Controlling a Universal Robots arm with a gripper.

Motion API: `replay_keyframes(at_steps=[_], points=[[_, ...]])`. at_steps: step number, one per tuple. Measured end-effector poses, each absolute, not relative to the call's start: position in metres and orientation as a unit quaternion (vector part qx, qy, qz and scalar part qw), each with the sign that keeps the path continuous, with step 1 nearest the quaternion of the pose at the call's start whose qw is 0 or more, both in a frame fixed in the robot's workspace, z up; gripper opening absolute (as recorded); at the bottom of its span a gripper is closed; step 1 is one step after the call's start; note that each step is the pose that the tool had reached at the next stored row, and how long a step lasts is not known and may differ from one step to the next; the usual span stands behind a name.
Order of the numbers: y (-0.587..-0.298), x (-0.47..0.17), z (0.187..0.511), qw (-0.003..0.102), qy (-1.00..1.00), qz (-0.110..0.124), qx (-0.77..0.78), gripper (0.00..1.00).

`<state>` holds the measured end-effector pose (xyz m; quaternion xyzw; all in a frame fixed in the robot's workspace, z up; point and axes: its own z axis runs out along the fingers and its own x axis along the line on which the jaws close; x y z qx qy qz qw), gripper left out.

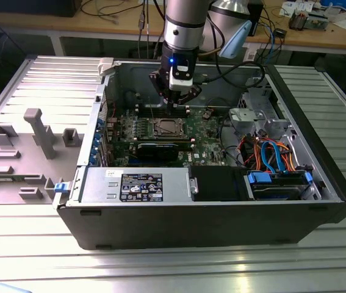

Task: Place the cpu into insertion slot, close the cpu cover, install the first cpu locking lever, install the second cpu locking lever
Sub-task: 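Install the first cpu locking lever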

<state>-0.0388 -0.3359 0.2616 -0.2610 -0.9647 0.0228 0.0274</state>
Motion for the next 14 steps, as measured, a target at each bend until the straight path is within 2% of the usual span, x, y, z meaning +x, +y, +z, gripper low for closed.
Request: replay_keyframes(at_steps=[14], points=[[-0.3359,-0.0388,0.2614,0.027,-0.966,0.023,-0.257,0.11]])
